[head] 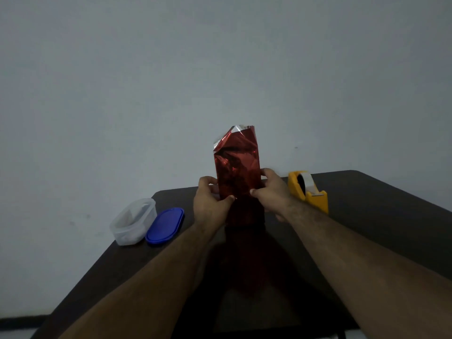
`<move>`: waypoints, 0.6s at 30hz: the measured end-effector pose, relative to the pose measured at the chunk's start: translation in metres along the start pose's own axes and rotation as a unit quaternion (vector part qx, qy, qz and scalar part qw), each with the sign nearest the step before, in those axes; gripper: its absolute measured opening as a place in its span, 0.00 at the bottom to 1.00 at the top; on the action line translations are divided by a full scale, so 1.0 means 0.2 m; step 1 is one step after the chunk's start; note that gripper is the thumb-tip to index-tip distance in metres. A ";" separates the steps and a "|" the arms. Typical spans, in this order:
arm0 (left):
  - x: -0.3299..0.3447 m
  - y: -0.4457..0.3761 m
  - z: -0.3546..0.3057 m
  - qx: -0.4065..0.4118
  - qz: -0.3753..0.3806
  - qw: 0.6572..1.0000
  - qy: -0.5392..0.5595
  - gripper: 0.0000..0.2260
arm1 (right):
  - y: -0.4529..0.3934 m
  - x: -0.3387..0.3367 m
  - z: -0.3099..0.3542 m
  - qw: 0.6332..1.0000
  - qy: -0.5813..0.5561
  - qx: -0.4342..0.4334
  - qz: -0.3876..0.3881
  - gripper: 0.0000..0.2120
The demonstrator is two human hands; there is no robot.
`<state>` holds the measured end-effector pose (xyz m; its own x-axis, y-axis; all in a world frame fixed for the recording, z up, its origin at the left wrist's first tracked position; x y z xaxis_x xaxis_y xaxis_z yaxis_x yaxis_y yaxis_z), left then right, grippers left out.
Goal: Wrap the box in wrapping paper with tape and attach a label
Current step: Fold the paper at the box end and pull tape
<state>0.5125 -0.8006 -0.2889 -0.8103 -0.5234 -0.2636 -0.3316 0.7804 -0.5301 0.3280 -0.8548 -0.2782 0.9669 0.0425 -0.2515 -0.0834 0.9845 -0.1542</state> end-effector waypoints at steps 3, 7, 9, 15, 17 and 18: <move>-0.02 0.05 -0.02 0.020 0.012 1.000 -0.006 0.24 | 0.06 -0.04 -0.02 1.000 0.003 -0.005 0.002 0.27; -0.03 0.15 -0.08 0.046 0.026 0.999 -0.013 0.24 | 0.17 -0.09 -0.05 1.000 -0.003 -0.021 -0.018 0.28; -0.03 0.19 -0.11 0.046 0.032 0.998 -0.012 0.24 | 0.22 -0.11 -0.05 0.999 -0.010 -0.033 -0.035 0.29; -0.06 0.27 -0.15 0.018 0.040 0.999 -0.023 0.23 | 0.36 -0.10 -0.06 0.997 0.006 -0.055 -0.045 0.29; -0.07 0.28 -0.16 0.012 0.047 0.998 -0.030 0.24 | 0.38 -0.11 -0.06 0.997 0.006 -0.061 -0.043 0.30; -0.07 0.28 -0.17 0.013 0.047 0.998 -0.031 0.24 | 0.39 -0.11 -0.06 0.997 0.004 -0.062 -0.040 0.31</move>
<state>0.4892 -0.7388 -0.2871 -0.8050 -0.4697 -0.3624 -0.2428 0.8182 -0.5211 0.2978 -0.7818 -0.2954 0.9697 -0.0366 -0.2417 -0.0366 0.9559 -0.2915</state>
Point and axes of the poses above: each hand's wrist, its own y-axis away from the middle knuckle, its own x-axis out of the palm, z = x × y, the point moved 5 cm from there along -y, towards the middle knuckle, and after that the axes turned 7 degrees about x, right-handed, at the moved point
